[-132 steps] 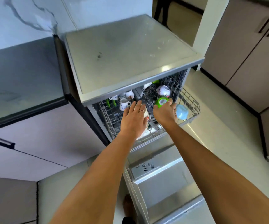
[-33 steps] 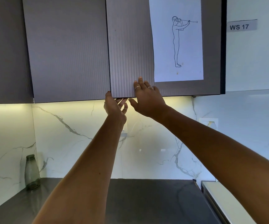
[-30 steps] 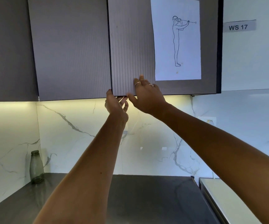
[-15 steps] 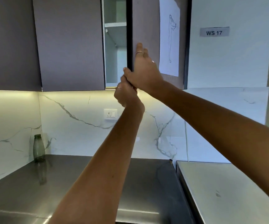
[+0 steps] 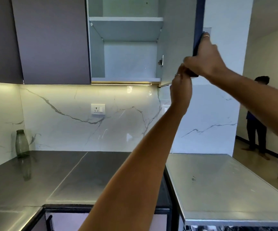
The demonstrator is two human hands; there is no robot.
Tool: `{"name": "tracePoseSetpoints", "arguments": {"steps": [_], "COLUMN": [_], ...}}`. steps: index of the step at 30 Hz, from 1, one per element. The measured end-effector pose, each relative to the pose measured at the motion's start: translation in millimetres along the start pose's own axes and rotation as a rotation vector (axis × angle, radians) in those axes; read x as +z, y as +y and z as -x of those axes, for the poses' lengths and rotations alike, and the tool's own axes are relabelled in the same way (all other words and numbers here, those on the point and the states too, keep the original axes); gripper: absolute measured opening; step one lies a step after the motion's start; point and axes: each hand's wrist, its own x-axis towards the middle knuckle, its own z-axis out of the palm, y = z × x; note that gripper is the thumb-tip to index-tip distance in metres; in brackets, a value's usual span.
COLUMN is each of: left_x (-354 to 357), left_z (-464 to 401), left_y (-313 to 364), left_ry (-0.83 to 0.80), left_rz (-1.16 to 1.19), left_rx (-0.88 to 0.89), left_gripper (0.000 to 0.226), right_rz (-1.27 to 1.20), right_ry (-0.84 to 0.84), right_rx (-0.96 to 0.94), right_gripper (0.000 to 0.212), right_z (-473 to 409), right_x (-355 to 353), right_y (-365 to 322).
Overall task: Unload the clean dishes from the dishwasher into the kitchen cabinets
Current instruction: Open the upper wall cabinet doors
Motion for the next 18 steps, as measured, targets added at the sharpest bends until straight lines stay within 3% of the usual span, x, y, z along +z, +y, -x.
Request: {"name": "tracePoseSetpoints", "arguments": {"steps": [5,13,16,18], "left_x": [33.3,66.1,73.5,77.3], "left_z": [-2.4,-13.8,-20.0,-27.9], "left_y": [-14.6,-43.2,-64.7,-84.1], "left_ry": [-0.216,-0.343,-0.286,-0.249], "left_rz": [-0.266,-0.384,-0.435,-0.467], "left_rx": [0.034,0.188,0.338,0.464], "left_gripper": [0.049,0.052,0.094,0.093], "right_rz": [-0.048,-0.153,-0.175,-0.161], "right_ry": [-0.027,-0.04,-0.068,-0.077], "right_rx": [0.066,0.074,0.074,0.044], "right_gripper": [0.052,0.053,0.052,0.052], "right_z": [-2.5,-14.0,-18.4,-20.8], "right_x": [-34.9,-57.2,-60.4,-58.5], "right_y": [36.8,86.1,99.9,105.1]}}
